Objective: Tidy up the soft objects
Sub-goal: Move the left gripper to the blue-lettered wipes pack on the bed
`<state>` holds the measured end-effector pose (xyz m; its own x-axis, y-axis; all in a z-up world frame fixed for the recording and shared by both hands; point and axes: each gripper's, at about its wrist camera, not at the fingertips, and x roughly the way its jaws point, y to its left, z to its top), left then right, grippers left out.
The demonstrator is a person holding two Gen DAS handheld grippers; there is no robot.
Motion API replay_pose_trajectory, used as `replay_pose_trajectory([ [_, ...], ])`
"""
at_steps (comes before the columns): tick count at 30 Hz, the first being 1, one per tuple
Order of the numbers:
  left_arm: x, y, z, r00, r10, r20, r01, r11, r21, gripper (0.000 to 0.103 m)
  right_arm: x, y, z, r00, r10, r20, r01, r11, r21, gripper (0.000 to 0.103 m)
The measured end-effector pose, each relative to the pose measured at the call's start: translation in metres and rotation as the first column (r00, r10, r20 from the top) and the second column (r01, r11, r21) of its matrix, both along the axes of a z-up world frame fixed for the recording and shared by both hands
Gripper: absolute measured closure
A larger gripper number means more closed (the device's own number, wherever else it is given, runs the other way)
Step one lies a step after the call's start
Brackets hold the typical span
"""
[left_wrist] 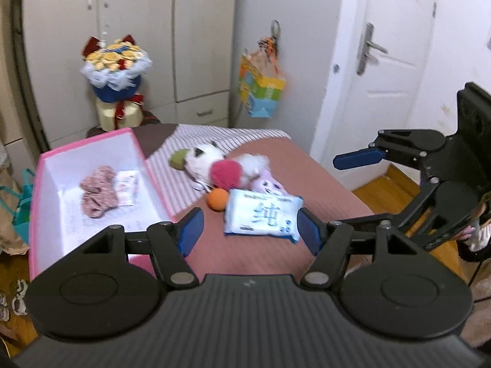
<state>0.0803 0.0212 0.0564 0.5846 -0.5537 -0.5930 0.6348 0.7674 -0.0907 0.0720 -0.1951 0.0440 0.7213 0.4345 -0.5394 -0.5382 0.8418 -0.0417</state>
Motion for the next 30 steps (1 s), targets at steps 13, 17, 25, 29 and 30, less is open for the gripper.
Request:
replay_pose_trajectory([
  [13, 0.032, -0.046, -0.067, 0.993, -0.068, -0.092, 0.069, 0.998, 0.0, 0.037, 0.004, -0.026, -0.067, 0.994, -0.062, -0.087, 0.063, 0.998, 0.007, 0.015],
  [17, 0.044, -0.056, -0.084, 0.996, -0.037, -0.077, 0.036, 0.999, -0.009, 0.037, 0.017, -0.032, -0.092, 0.988, -0.133, -0.084, 0.131, 0.991, -0.03, 0.015],
  [25, 0.08, -0.081, -0.121, 0.995, 0.058, -0.083, -0.06, 0.998, -0.025, 0.037, 0.038, -0.031, -0.131, 0.976, -0.21, -0.056, 0.205, 0.976, -0.075, 0.015],
  [29, 0.091, -0.09, -0.134, 0.993, 0.113, -0.038, -0.114, 0.993, -0.014, 0.037, 0.039, -0.024, -0.145, 0.968, -0.252, 0.012, 0.252, 0.963, -0.1, 0.015],
  [30, 0.094, -0.091, -0.137, 0.992, 0.118, -0.042, -0.119, 0.993, -0.016, 0.037, 0.039, -0.022, -0.148, 0.966, -0.258, 0.03, 0.26, 0.96, -0.102, 0.015],
])
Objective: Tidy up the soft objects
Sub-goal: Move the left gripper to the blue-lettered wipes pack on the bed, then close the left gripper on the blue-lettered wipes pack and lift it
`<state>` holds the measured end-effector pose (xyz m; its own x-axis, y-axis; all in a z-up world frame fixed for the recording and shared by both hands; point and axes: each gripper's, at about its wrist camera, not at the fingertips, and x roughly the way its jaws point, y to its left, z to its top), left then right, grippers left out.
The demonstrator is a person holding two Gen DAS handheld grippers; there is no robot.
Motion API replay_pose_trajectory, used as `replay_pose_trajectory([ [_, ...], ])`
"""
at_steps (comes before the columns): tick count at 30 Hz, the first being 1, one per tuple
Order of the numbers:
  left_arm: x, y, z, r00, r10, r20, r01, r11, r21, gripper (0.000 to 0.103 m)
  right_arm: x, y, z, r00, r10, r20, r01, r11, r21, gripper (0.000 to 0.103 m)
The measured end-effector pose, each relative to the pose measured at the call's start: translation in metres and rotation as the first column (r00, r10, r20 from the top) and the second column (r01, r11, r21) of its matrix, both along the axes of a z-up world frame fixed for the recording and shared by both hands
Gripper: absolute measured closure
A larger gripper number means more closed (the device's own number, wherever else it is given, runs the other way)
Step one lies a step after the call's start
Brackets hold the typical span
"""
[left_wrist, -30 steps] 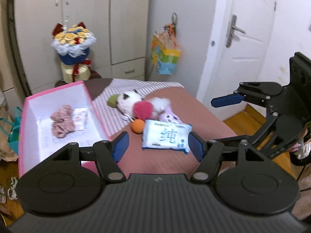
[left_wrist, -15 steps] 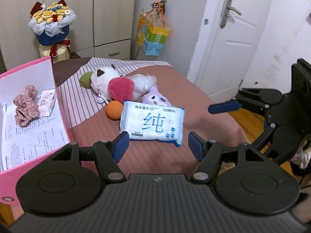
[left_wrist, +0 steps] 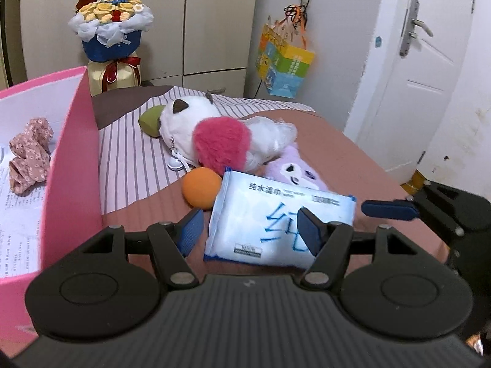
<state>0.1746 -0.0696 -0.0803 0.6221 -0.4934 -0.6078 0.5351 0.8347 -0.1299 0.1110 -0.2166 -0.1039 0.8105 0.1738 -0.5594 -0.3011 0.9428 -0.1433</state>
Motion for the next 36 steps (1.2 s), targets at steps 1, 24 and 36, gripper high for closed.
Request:
replay_pose_trajectory([
  [1, 0.003, -0.001, -0.002, 1.0, 0.004, -0.006, -0.004, 1.0, -0.003, 0.037, -0.001, 0.002, -0.003, 1.0, -0.006, 0.016, 0.006, 1.0, -0.005, 0.015],
  [24, 0.02, -0.002, -0.018, 0.988, 0.014, -0.154, -0.024, 0.998, -0.063, 0.055, -0.002, 0.013, -0.028, 0.989, -0.129, 0.074, 0.123, 0.989, 0.079, 0.044],
  [36, -0.001, -0.008, -0.016, 0.989, -0.043, -0.145, 0.039, 0.999, -0.03, 0.056, -0.002, 0.016, -0.028, 0.99, -0.128, 0.063, 0.123, 0.989, 0.077, 0.048],
])
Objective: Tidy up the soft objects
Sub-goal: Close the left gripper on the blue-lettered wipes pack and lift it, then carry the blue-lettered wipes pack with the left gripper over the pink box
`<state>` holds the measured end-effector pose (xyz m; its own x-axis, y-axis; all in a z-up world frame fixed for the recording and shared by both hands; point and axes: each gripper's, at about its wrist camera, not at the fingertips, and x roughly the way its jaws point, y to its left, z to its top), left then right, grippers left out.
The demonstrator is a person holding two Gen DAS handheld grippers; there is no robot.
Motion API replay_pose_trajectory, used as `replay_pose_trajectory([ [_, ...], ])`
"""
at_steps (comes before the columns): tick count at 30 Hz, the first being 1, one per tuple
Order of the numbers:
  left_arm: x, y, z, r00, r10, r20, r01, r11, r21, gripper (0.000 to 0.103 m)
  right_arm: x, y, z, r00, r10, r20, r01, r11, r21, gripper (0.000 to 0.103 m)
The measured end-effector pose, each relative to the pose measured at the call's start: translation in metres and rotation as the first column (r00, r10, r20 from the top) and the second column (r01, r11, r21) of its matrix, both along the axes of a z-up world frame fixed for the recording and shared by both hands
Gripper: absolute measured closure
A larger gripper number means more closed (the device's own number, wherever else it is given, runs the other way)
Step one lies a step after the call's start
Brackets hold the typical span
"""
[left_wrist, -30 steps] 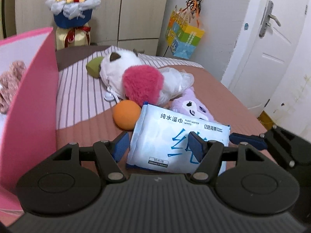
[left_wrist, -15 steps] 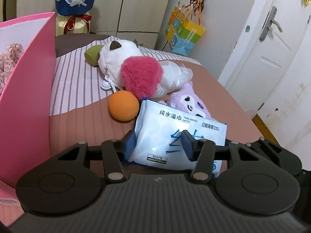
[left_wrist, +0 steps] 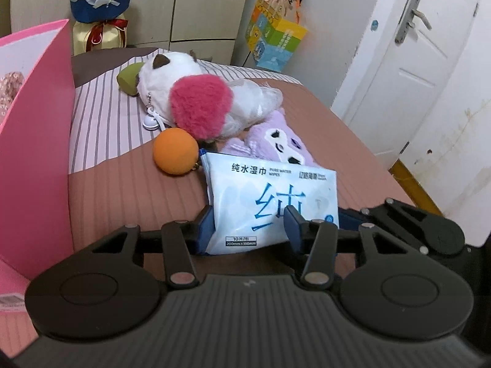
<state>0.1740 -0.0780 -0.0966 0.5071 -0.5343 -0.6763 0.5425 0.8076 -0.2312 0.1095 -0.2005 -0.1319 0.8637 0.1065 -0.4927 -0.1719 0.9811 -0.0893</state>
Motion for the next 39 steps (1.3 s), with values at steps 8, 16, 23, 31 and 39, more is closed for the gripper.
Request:
replay_pose_trajectory([
  [8, -0.012, -0.004, 0.011, 1.0, 0.0, -0.02, 0.0, 1.0, 0.026, 0.053, -0.001, 0.001, 0.002, 1.0, -0.011, -0.002, 0.011, 1.0, 0.009, 0.048],
  [16, -0.028, -0.001, 0.024, 0.999, 0.003, -0.036, -0.001, 0.998, 0.055, 0.053, -0.003, -0.002, 0.014, 0.998, 0.026, -0.058, -0.024, 0.999, 0.034, 0.048],
  [23, -0.041, 0.007, 0.033, 0.997, -0.009, -0.071, 0.014, 0.997, 0.07, 0.053, -0.009, -0.003, 0.027, 0.987, 0.075, -0.143, -0.066, 0.996, 0.064, 0.048],
  [31, -0.053, 0.017, 0.038, 0.99, -0.034, -0.137, 0.046, 0.995, 0.089, 0.052, -0.02, 0.005, 0.04, 0.965, 0.13, -0.228, -0.118, 0.991, 0.066, 0.048],
  [39, -0.069, 0.035, 0.043, 0.981, -0.03, -0.191, 0.048, 0.995, 0.091, 0.053, -0.03, 0.017, 0.053, 0.934, 0.202, -0.295, -0.197, 0.979, 0.046, 0.048],
])
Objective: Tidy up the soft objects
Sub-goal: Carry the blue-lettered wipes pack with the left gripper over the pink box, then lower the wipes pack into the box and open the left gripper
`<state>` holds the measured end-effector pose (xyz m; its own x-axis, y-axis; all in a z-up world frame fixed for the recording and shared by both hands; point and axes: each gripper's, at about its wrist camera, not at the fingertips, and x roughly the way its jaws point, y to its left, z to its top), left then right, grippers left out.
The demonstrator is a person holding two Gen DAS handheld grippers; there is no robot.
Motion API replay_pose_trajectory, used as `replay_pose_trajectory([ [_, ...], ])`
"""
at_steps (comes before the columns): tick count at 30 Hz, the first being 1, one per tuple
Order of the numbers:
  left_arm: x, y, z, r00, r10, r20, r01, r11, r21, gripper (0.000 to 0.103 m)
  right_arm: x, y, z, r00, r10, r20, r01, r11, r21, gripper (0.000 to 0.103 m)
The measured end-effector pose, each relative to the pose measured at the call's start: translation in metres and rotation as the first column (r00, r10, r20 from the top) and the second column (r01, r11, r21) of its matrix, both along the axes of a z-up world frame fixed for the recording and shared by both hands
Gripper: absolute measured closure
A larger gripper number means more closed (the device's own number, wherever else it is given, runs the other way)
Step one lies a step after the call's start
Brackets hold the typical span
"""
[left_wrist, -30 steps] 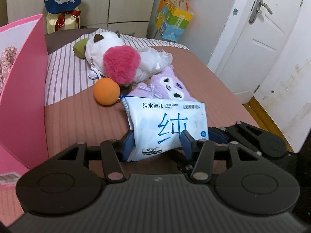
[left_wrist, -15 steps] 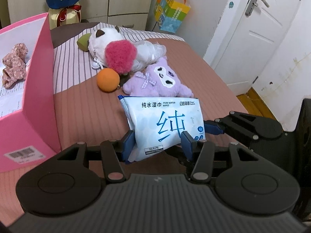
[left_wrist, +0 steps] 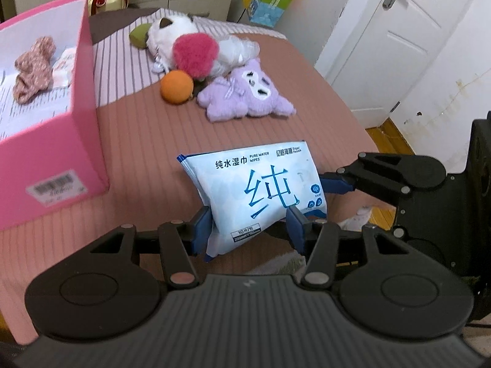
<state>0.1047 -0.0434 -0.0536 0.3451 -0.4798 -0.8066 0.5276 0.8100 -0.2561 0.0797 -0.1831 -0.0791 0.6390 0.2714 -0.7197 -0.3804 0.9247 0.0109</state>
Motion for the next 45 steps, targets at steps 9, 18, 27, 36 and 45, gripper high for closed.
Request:
replay_pose_trajectory([
  [9, -0.022, 0.028, 0.021, 0.999, 0.028, -0.033, -0.029, 0.999, -0.026, 0.053, -0.019, 0.026, 0.025, 0.993, 0.118, -0.006, -0.118, 0.988, -0.099, 0.048],
  [18, -0.042, 0.073, 0.062, 0.997, 0.076, 0.008, -0.075, 0.995, -0.066, 0.052, -0.028, 0.054, 0.076, 0.969, 0.247, 0.023, -0.243, 0.964, -0.107, 0.048],
  [27, -0.04, 0.111, 0.095, 0.979, 0.162, 0.122, -0.151, 0.983, -0.1, 0.052, -0.019, 0.083, 0.108, 0.944, 0.299, 0.137, -0.288, 0.953, -0.097, 0.048],
  [36, 0.001, 0.142, 0.105, 0.96, 0.225, 0.168, -0.197, 0.966, -0.169, 0.052, 0.025, 0.094, 0.115, 0.937, 0.292, 0.192, -0.298, 0.954, 0.005, 0.048],
  [45, 0.067, 0.167, 0.105, 0.918, 0.327, 0.226, -0.278, 0.935, -0.221, 0.052, 0.1, 0.113, 0.117, 0.945, 0.259, 0.199, -0.278, 0.958, 0.073, 0.048],
])
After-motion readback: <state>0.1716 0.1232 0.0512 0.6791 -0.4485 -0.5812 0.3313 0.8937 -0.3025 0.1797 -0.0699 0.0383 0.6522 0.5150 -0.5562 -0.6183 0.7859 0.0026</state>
